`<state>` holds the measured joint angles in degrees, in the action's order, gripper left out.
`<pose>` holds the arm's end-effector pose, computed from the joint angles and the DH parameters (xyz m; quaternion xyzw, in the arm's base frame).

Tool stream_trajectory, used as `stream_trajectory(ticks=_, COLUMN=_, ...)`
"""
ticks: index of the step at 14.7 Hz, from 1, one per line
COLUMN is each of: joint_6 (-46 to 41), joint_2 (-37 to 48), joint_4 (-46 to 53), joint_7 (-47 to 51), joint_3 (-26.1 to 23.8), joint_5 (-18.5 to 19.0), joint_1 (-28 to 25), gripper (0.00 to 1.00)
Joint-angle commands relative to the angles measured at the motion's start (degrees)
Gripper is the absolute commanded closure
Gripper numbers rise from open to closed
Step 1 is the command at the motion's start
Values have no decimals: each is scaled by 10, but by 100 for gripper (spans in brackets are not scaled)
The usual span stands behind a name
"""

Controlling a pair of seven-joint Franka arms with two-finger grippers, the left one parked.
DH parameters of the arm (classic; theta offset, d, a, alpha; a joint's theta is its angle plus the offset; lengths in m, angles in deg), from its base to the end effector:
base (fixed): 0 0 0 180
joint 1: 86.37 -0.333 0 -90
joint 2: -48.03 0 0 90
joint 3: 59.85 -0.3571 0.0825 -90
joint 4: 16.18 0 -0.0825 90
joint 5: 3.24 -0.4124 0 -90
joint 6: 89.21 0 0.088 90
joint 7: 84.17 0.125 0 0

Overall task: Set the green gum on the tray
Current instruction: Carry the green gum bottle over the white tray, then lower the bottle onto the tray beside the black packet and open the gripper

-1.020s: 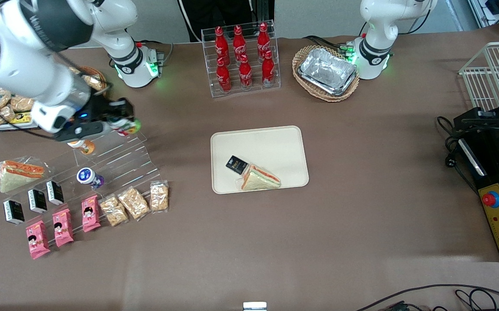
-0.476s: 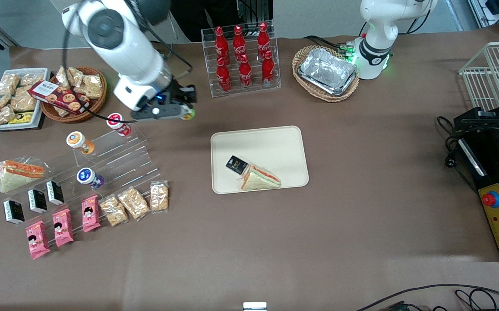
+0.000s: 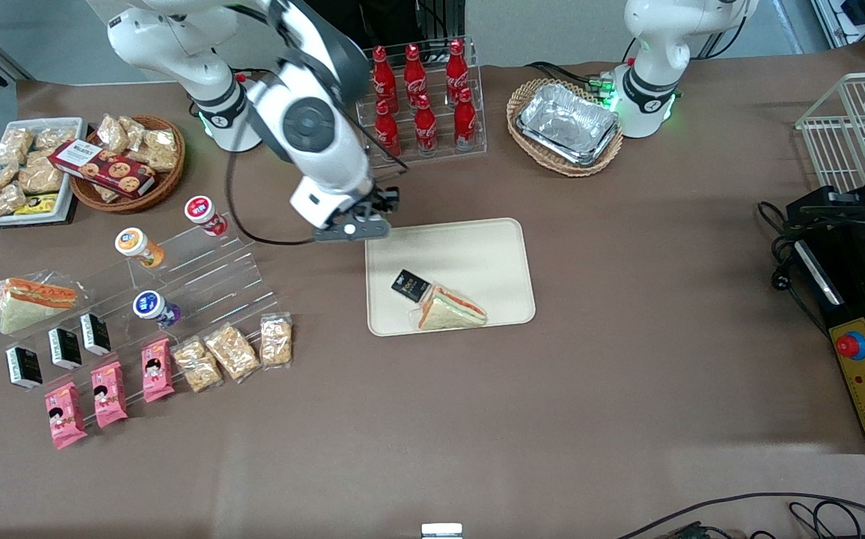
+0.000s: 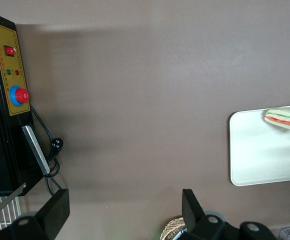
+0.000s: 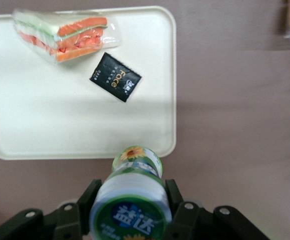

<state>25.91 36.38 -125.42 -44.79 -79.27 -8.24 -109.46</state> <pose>0.4610 0.4200 0.3995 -0.9964 -0.0052 0.0814 0.0251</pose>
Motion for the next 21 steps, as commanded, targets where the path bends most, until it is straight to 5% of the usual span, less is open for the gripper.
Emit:
stream_trajectory(ticks=1, joint_6=68, joint_2=-66, joint_4=1, joint_7=37, joint_3=-1, joint_5=44, joint_1=-18, gripper=63)
stream_trajectory(ticks=5, joint_6=180, joint_2=-102, joint_4=-59, joint_7=89, joint_3=-1, joint_5=116, joint_1=-37, gripper=63)
stream_trajectory(ticks=21, joint_6=258, joint_2=-159, joint_4=-62, joint_7=97, joint_3=4, joint_5=139, joint_1=-40, gripper=61)
